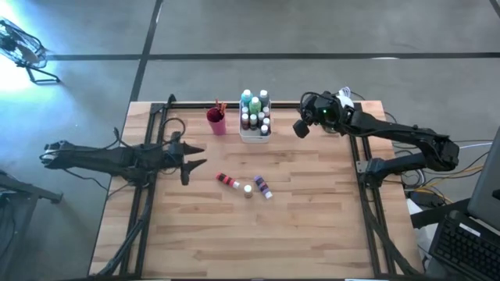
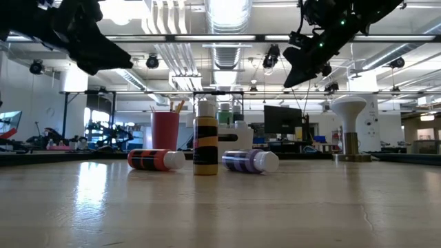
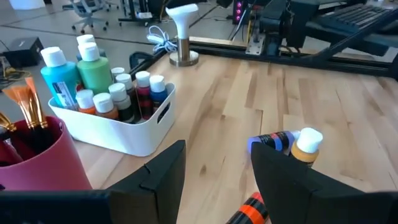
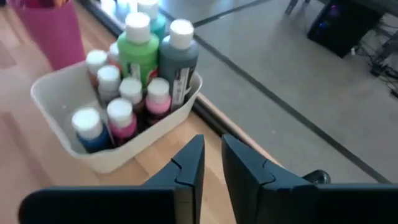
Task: Pick & Place Paint Supplies
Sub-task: Put the yellow paint bottle into the white bin
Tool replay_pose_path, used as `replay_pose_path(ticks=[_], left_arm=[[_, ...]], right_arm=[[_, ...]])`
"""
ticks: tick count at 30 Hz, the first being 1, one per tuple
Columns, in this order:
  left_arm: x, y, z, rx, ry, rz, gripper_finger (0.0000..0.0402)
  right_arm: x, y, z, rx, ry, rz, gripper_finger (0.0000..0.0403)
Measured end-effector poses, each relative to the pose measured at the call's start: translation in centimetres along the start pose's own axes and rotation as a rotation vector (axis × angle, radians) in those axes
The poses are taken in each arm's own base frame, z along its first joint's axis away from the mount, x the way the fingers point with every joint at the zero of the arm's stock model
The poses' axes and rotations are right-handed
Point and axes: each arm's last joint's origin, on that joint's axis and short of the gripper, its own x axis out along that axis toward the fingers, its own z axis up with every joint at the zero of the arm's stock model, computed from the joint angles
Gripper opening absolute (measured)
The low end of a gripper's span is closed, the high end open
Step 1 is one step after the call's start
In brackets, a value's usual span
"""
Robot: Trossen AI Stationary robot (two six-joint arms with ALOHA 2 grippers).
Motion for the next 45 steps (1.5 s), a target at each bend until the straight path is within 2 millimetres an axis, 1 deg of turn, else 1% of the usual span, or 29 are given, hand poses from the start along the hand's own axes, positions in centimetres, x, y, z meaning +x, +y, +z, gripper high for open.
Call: replay_pose_path(ticks=[6,13,20,26,31,37,41,45], left_arm=[[0.1,0.0,-0.5,0.005,0.014,0.001,0.0188],[0.2,0.1,-0.8,0.025,0.022,0.018,0.0188],[-0.7,0.5,-0.8,0.072,-0.002,0.065,0.0188],[-1.5,1.1,-0.5,0.127,-0.042,0.164,0.0188],[-1.8,1.2,-0.4,0.133,-0.056,0.168,0.0188],[-2.0,1.4,-1.1,0.145,0.004,0.180,0.0188],[-2.4,1.6,-1.6,0.162,0.046,0.183,0.0188],[-2.8,2.0,-2.4,0.182,0.112,0.253,0.0188]], right_arm=[[0.1,0.1,-0.3,-0.026,0.016,0.039,0.0033],[0.1,0.0,-0.3,-0.021,0.014,0.037,0.0028],[0.1,0.0,-0.3,-0.018,0.014,0.037,0.0027],[0.2,0.0,-0.4,-0.017,0.013,0.037,0.0035],[0.3,0.0,-0.8,-0.019,0.025,0.036,0.0044],[0.6,0.1,-1.8,-0.031,0.056,0.035,0.0049],[0.6,0.1,-1.9,-0.028,0.059,0.035,0.0040],[0.6,0.2,-1.9,-0.025,0.061,0.079,0.0032]])
